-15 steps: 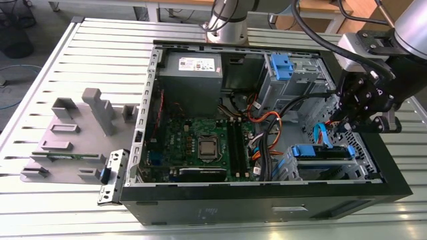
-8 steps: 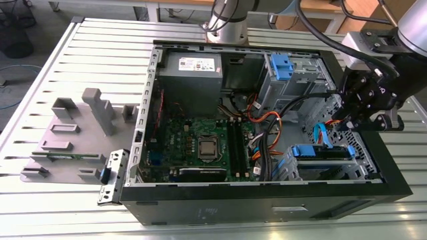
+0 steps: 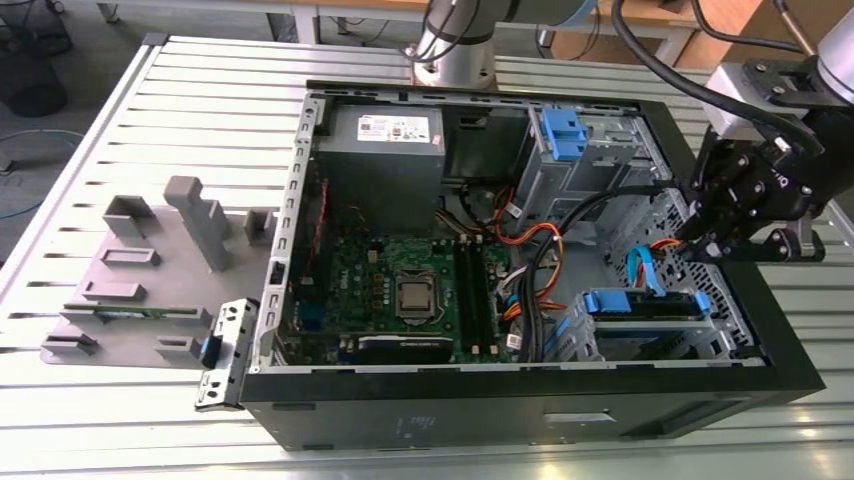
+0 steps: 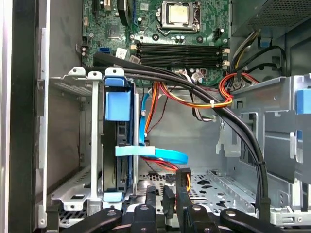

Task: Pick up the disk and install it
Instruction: 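Insert the second disk wire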

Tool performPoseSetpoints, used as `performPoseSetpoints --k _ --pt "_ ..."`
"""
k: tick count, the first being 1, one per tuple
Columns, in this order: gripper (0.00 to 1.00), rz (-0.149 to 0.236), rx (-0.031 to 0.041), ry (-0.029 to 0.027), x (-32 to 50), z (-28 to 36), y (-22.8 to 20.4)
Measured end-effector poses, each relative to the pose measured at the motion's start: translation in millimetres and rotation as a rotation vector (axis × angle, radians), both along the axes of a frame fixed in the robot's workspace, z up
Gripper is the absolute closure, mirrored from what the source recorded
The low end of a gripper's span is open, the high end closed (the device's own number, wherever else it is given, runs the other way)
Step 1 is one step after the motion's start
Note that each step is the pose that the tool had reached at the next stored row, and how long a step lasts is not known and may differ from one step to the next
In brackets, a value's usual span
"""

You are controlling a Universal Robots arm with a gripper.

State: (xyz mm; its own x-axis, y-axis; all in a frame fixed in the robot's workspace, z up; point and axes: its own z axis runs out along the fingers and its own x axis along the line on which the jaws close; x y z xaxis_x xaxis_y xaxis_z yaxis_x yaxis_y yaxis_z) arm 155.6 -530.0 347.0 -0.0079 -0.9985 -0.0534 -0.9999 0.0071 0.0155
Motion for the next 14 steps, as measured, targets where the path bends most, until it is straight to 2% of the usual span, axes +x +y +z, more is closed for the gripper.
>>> performPoseSetpoints --k 4,7,14 --pt "0.69 0.0 -0.0028 0.0005 0.5 -1.7 0.0" --pt "0.69 0.0 -0.0091 0.0006 1.2 -3.0 0.1" --pt "0.69 0.0 -0.0112 0.0021 3.2 -4.8 0.1"
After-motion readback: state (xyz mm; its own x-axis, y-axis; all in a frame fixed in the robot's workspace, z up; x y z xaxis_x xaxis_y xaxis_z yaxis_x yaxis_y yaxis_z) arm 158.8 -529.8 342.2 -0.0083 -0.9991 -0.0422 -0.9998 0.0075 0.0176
